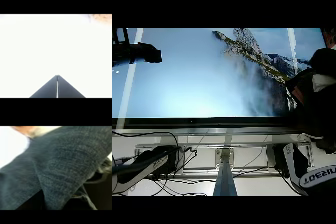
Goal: Fold the clothes and pants, and hang the long-sleeved shirts on hangers.
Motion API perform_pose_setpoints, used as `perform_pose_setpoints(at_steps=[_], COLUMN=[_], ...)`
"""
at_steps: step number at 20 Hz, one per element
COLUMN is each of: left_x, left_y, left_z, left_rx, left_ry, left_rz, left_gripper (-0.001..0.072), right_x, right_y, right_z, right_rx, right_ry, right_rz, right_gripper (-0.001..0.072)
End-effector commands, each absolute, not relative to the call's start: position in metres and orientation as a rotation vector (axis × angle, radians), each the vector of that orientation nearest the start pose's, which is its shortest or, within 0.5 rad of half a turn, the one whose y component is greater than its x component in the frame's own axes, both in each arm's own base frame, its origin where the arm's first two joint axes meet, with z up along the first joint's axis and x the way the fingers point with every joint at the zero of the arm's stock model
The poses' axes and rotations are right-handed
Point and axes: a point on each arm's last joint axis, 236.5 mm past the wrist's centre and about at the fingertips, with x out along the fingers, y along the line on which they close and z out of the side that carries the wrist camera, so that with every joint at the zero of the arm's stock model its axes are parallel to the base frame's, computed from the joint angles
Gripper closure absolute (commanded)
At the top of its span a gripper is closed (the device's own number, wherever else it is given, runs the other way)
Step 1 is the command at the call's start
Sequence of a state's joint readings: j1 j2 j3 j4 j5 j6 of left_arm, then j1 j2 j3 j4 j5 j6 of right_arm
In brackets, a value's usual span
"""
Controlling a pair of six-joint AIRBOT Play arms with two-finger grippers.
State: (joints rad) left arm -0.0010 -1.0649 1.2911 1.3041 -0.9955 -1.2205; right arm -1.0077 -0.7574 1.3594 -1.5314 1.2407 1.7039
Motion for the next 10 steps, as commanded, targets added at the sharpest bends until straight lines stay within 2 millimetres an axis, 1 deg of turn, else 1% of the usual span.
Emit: perform_pose_setpoints(at_steps=[1,2,3,4,5,7,8,9,10], left_x=[0.419,0.419,0.419,0.419,0.419,0.419,0.419,0.419,0.419], left_y=[-0.051,-0.051,-0.051,-0.051,-0.051,-0.051,-0.051,-0.051,-0.051], left_z=[0.177,0.177,0.177,0.177,0.177,0.177,0.177,0.177,0.177], left_rx=[0.110,0.109,0.110,0.109,0.109,0.110,0.109,0.110,0.110], left_ry=[0.722,0.722,0.722,0.722,0.722,0.722,0.722,0.722,0.722], left_rz=[-0.285,-0.284,-0.284,-0.284,-0.284,-0.284,-0.284,-0.284,-0.284], left_gripper=[0.0691,0.0691,0.0691,0.0691,0.0691,0.0691,0.0691,0.0691,0.0691], right_x=[0.101,0.100,0.104,0.111,0.121,0.148,0.167,0.192,0.220], right_y=[-0.275,-0.277,-0.279,-0.279,-0.280,-0.275,-0.271,-0.262,-0.247], right_z=[0.247,0.247,0.246,0.244,0.241,0.233,0.230,0.229,0.228], right_rx=[0.718,0.745,0.752,0.766,0.777,0.795,0.773,0.708,0.613], right_ry=[0.485,0.457,0.446,0.435,0.424,0.448,0.477,0.522,0.570], right_rz=[-1.261,-1.276,-1.264,-1.238,-1.200,-1.093,-1.009,-0.896,-0.757], right_gripper=[0.0685,0.0666,0.0505,0.0225,0.0010,0.0016,0.0016,0.0016,0.0016])
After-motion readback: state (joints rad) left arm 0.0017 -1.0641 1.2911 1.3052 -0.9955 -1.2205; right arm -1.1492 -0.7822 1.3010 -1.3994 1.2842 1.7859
